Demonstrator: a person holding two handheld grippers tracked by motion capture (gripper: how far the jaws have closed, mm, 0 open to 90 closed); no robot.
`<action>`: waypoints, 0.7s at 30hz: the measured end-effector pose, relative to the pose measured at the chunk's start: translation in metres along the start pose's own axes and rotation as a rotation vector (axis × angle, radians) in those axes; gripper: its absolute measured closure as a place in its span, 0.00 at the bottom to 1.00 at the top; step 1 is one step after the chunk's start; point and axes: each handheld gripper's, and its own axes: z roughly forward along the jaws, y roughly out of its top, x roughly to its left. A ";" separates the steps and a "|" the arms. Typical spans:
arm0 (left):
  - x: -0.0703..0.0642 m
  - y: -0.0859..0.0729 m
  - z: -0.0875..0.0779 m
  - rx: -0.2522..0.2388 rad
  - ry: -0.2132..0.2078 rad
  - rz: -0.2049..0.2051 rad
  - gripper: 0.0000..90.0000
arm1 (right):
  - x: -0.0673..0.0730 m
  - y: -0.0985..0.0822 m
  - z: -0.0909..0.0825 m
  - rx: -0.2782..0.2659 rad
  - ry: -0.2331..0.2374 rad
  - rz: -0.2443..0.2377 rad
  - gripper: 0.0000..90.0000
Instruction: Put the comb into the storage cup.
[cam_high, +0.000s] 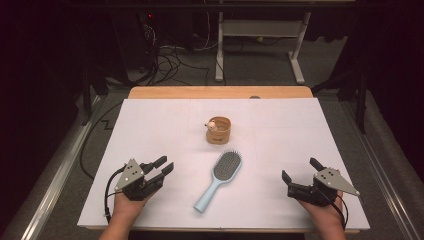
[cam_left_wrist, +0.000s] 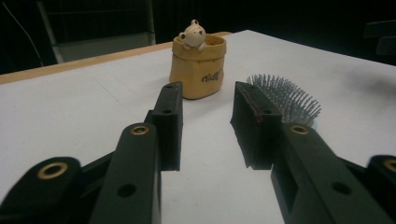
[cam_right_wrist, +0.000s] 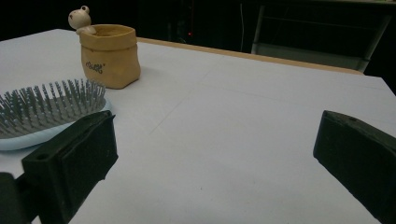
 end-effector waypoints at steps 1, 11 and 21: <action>-0.001 -0.001 0.002 0.019 -0.010 -0.014 0.73 | 0.000 0.000 0.000 0.001 0.000 0.001 0.01; -0.005 0.000 0.006 0.029 -0.048 -0.027 0.86 | 0.000 0.000 0.000 -0.004 0.002 0.001 0.01; -0.027 0.006 0.017 0.101 -0.102 0.045 1.00 | 0.002 0.000 0.000 -0.002 0.006 0.000 0.01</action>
